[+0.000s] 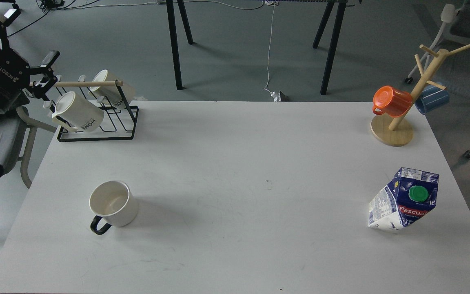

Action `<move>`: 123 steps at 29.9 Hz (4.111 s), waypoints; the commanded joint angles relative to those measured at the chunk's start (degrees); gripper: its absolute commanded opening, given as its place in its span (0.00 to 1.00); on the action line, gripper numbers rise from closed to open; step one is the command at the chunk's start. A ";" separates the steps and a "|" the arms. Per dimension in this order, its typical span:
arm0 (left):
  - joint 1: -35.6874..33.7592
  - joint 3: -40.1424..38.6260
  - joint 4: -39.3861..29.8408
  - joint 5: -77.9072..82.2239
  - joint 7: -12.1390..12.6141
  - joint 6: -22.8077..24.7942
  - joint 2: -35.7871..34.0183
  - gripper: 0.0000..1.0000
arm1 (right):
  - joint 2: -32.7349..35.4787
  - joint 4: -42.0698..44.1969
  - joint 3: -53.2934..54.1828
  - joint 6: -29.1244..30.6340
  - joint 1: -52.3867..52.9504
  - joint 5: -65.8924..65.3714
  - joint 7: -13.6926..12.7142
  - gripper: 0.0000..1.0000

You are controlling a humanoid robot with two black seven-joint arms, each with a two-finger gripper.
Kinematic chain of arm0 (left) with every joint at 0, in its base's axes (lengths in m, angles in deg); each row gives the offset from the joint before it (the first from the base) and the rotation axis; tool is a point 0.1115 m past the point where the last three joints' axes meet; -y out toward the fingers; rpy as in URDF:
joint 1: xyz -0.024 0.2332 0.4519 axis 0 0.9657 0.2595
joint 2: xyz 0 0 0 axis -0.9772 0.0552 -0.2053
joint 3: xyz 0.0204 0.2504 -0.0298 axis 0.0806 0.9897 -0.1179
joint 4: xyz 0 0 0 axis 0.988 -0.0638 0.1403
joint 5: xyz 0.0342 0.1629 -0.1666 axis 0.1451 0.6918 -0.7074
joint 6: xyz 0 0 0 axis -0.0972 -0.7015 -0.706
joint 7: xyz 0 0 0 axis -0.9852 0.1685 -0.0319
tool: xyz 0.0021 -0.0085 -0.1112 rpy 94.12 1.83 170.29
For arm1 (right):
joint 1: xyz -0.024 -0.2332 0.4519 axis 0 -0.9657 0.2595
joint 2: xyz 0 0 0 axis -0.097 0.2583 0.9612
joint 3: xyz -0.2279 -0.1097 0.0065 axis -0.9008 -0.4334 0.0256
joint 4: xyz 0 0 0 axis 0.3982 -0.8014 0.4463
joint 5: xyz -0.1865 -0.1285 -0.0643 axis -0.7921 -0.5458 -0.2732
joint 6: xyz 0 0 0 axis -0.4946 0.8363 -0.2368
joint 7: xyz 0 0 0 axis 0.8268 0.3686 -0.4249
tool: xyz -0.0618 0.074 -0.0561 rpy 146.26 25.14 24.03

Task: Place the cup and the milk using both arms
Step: 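Move the left gripper down from the rack toward the white mug, then reach the left gripper to the white mug and grasp its rim, then lift the white mug with the left gripper and carry it toward table center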

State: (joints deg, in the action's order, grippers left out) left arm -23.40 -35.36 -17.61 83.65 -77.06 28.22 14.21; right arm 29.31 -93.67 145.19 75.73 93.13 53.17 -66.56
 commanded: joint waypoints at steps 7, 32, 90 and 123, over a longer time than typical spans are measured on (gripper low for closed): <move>-0.01 -2.19 0.29 -0.63 0.00 0.00 0.05 1.00 | -0.42 0.07 0.60 0.00 -0.26 0.05 0.23 0.98; 2.53 4.03 -14.72 90.75 0.00 -21.99 -12.86 1.00 | -1.39 -0.54 1.65 0.00 -1.49 0.31 3.31 0.99; 10.72 20.48 3.80 103.17 0.00 -43.99 5.68 0.04 | -1.39 -0.81 1.83 0.00 -4.92 0.31 4.62 0.98; -7.04 20.39 -9.04 102.73 0.00 -21.84 16.74 0.03 | -1.30 -0.10 3.06 0.00 -5.18 0.31 5.42 0.98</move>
State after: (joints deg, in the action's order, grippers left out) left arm -29.85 -15.38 -30.23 186.22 -77.06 6.15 26.64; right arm 27.92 -93.89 148.18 75.73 88.04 53.56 -61.13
